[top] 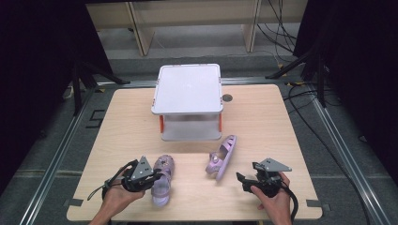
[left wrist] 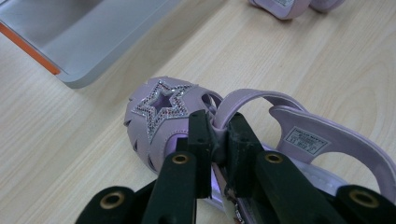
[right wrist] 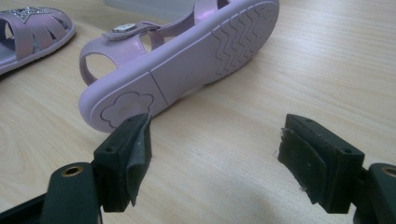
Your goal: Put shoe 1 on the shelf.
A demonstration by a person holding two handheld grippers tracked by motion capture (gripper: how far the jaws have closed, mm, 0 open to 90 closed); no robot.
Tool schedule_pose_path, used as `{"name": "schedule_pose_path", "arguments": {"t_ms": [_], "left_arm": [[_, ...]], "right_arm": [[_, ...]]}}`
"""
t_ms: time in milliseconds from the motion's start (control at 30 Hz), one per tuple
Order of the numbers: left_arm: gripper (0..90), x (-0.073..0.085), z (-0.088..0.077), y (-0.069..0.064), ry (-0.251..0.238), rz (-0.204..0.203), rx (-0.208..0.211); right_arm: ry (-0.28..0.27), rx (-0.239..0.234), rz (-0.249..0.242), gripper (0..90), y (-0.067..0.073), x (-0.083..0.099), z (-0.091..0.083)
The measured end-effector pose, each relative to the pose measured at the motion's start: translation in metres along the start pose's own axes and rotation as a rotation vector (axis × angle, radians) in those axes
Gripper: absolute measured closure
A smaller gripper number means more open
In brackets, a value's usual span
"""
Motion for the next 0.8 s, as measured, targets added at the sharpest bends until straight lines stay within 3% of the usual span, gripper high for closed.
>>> {"name": "schedule_pose_path", "arguments": {"t_ms": [33,67,100,133,200,233,333,400,433,467,533,633,800], "left_arm": [[82.9,0.001,-0.001,0.002,0.001,-0.010,0.010],[83.2,0.001,-0.002,0.004,0.008,-0.015,0.004],[83.5,0.001,-0.003,0.007,0.000,-0.011,-0.002],[83.8,0.001,-0.003,0.007,0.000,-0.011,-0.002],[84.1,-0.002,-0.004,0.010,-0.028,-0.056,0.009],[84.2,-0.003,-0.008,0.014,-0.034,-0.083,0.017],[84.5,-0.005,-0.013,0.018,-0.056,-0.108,0.045],[84.5,-0.007,-0.015,0.020,-0.057,-0.106,0.039],[84.5,-0.010,-0.018,0.021,-0.072,-0.121,0.056],[84.5,-0.012,-0.019,0.023,-0.076,-0.126,0.043],[84.5,-0.016,-0.021,0.024,-0.098,-0.159,0.048],[84.5,-0.018,-0.025,0.028,-0.101,-0.166,0.053],[84.5,-0.027,-0.033,0.035,-0.114,-0.184,0.077]], "right_arm": [[-0.002,0.001,0.014,25.2,0.000,0.000,0.000],[-0.003,0.006,-0.002,25.2,-0.001,0.000,0.000],[-0.009,-0.022,0.024,25.2,0.001,0.000,0.002],[0.002,-0.015,0.007,25.2,-0.002,0.001,0.003],[0.000,-0.012,0.015,25.2,-0.002,0.001,0.002],[0.001,0.012,0.020,25.2,-0.003,0.001,0.000],[-0.002,0.012,0.019,25.2,-0.003,0.000,0.000],[-0.001,0.014,0.028,25.2,-0.003,0.000,0.001],[-0.011,0.018,0.004,25.2,-0.006,-0.001,0.002],[-0.006,0.019,0.035,25.3,-0.004,0.000,0.003],[-0.010,0.007,0.041,25.4,-0.003,0.000,0.002],[-0.024,0.014,0.019,25.5,-0.005,-0.001,0.002],[-0.009,0.003,0.033,25.5,-0.005,0.000,0.001]]}}
Point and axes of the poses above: each handheld gripper's, and its own axes: z roughly forward along the jaws, x roughly out of its underside, y roughly to its left, the point moved 8 cm from there along z, roughly forward along the jaws, and after that the axes turned 8 degrees about -x, right-handed, at the moved point
